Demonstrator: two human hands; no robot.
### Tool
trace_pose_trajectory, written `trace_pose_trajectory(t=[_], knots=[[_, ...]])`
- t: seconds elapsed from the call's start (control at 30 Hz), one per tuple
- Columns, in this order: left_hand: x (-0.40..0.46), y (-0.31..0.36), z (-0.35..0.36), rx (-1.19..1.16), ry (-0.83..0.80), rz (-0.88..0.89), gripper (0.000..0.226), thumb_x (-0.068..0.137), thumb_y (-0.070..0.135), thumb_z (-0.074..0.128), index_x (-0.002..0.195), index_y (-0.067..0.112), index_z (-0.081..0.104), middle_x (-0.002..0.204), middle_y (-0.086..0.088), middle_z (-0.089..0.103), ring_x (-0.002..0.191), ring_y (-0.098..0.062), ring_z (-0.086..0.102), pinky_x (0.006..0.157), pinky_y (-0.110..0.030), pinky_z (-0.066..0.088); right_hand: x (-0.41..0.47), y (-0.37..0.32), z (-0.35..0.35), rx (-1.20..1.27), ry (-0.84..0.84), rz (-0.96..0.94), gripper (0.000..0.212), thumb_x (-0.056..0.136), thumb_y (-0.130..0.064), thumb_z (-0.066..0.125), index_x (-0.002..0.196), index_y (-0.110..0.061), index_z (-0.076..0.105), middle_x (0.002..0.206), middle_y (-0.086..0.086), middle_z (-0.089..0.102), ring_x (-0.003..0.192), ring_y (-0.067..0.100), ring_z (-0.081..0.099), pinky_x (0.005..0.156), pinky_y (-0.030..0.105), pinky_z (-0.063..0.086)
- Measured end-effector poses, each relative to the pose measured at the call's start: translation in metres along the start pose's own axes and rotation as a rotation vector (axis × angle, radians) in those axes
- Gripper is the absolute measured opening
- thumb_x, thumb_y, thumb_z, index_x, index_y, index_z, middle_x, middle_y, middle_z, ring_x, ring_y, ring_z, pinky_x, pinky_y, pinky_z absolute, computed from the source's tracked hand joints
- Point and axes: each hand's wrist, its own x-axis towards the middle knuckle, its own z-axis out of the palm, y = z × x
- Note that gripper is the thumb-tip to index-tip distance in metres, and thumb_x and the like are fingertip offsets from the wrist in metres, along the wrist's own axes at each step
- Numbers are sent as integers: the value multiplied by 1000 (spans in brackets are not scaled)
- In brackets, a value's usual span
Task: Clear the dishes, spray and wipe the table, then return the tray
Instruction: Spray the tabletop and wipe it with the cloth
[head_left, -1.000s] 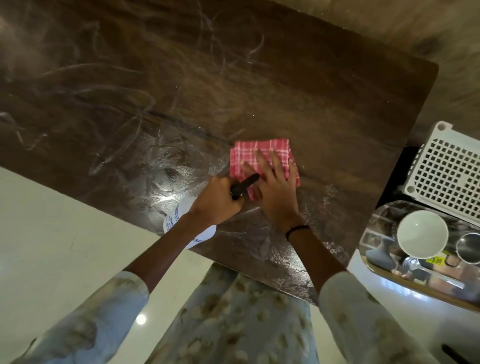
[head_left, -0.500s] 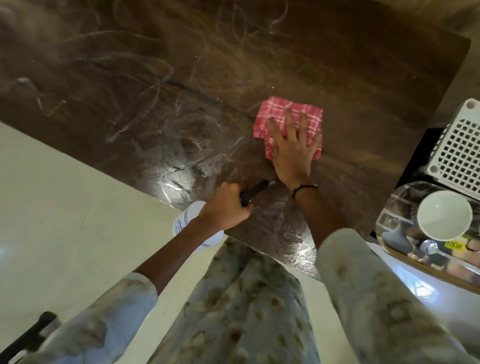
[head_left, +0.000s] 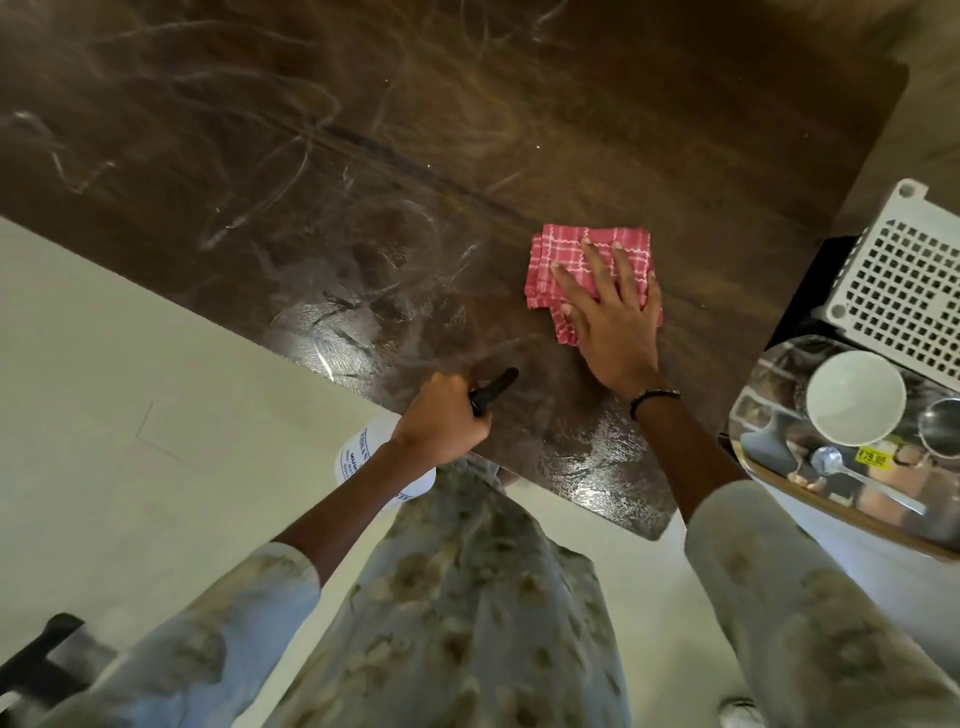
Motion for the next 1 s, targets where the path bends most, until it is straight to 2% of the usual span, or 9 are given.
trace_pose_trajectory(t=[0.1, 0.2, 0.3, 0.37, 0.53, 0.63, 0.7, 0.8, 1.0], knots=[[-3, -5, 1, -22, -11, 23, 25, 76, 11, 54, 96, 6, 68, 66, -24, 58, 70, -43, 59, 54, -39, 47, 1, 2, 1, -1, 6, -20, 50, 100, -33, 42, 147, -41, 25, 159, 0, 17, 146, 31, 11, 109, 66, 16], [-8, -9, -3, -51, 5, 19, 38, 78, 8, 54, 113, 16, 67, 70, -21, 63, 72, -36, 59, 58, -38, 49, 1, 1, 3, 9, 20, -9, 50, 100, -31, 43, 146, -41, 27, 159, 0, 18, 146, 32, 11, 108, 67, 16], [-12, -10, -9, -79, 36, -48, 12, 78, 5, 55, 77, 9, 66, 55, -14, 52, 68, -36, 56, 54, -40, 44, 2, -17, 7, 26, 41, 72, 50, 99, -29, 45, 145, -40, 30, 159, 1, 19, 146, 33, 12, 106, 69, 16], [-13, -11, -10, -104, 57, -67, 25, 79, 6, 55, 57, 15, 47, 47, -4, 39, 59, -39, 52, 49, -35, 35, 2, -38, 11, 58, 52, 112, 51, 98, -27, 46, 145, -40, 31, 159, 1, 18, 146, 33, 12, 106, 69, 13], [-17, -15, -11, -148, 74, -62, 16, 78, 13, 57, 64, 10, 51, 48, 2, 38, 52, -39, 47, 52, -30, 32, -29, -90, 28, 84, 50, -109, 63, 86, -26, 58, 144, -37, 35, 157, 3, 24, 145, 34, 16, 107, 65, 12], [-18, -16, -11, -153, 80, -16, 26, 74, 21, 55, 86, 1, 65, 48, 3, 38, 45, -26, 38, 52, -29, 32, -73, -85, 37, 14, -1, -290, 50, 87, -38, 55, 136, -36, 47, 157, 1, 24, 145, 31, 15, 110, 61, 11], [-21, -16, -12, -144, 76, -26, 21, 74, 21, 55, 80, 2, 61, 47, -7, 38, 45, -29, 42, 50, -30, 32, -94, -61, 39, -70, -22, -370, 50, 90, -46, 52, 138, -36, 44, 157, 1, 26, 144, 30, 20, 110, 60, 16], [-26, -14, -10, -145, 112, -19, 22, 79, 9, 58, 63, 17, 46, 56, -21, 51, 66, -43, 55, 54, -38, 42, -96, -26, 32, -159, 10, -302, 56, 90, -43, 58, 142, -35, 39, 152, 5, 35, 138, 34, 33, 106, 61, 24], [-35, -25, -2, -177, 126, -29, 26, 78, 8, 57, 58, 19, 44, 47, 1, 39, 53, -42, 44, 51, -26, 32, -51, -62, 22, 9, 41, 61, 53, 95, -28, 46, 145, -35, 33, 157, 5, 23, 144, 35, 18, 104, 68, 18]])
